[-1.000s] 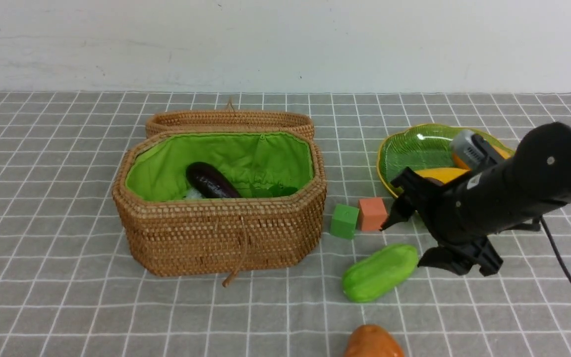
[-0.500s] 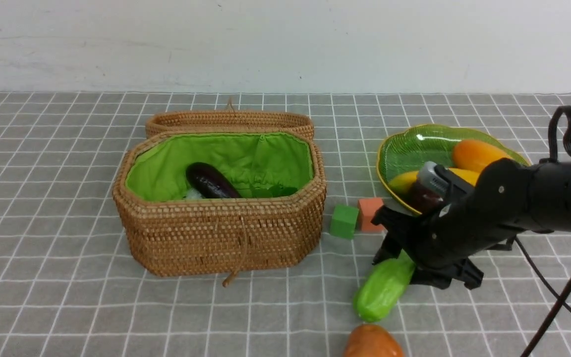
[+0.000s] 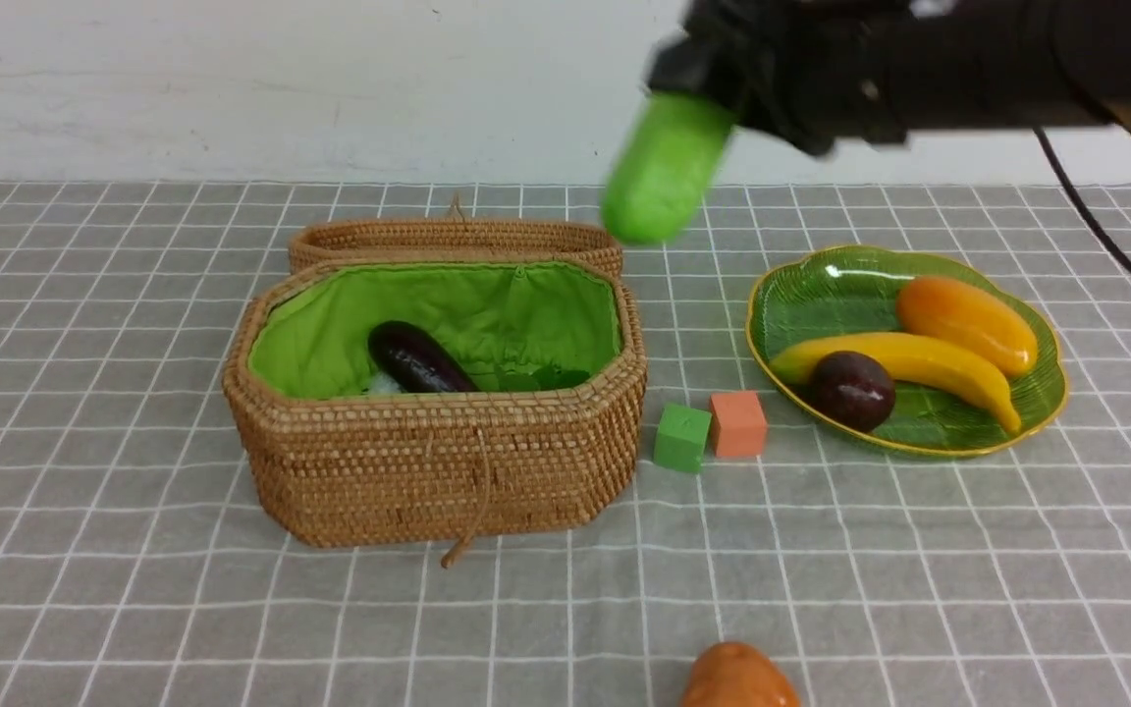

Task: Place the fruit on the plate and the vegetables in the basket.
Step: Take a chayote with your right arm and place it on the basket on the left.

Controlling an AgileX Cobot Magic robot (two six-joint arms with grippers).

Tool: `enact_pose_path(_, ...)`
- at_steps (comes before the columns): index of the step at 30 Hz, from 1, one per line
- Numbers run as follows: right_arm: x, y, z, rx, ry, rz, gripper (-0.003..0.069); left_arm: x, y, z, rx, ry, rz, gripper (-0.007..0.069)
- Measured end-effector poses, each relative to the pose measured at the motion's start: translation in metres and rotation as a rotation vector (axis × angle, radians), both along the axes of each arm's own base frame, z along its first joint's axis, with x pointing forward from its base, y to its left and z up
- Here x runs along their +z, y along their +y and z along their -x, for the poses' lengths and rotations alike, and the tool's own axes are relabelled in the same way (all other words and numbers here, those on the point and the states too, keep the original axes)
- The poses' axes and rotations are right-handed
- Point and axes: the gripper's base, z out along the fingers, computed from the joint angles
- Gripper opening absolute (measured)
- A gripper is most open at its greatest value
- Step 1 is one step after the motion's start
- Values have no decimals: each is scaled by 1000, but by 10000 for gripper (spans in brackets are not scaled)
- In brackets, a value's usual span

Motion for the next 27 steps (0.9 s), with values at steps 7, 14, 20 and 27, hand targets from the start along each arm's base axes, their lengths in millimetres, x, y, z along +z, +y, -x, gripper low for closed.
enact_pose_path(7, -48, 81, -16, 159, -130, 180, 416, 0, 0, 0, 0, 0, 0, 237)
enact_pose_path(14, -106, 100, -41, 179, -47, 250, 566, 0, 0, 0, 0, 0, 0, 237)
enact_pose_path(20, -86, 86, -30, 261, 13, 273, 674, 0, 0, 0, 0, 0, 0, 237)
enact_pose_path(27, -29, 30, 16, 443, 178, 401, 623, 0, 0, 0, 0, 0, 0, 237)
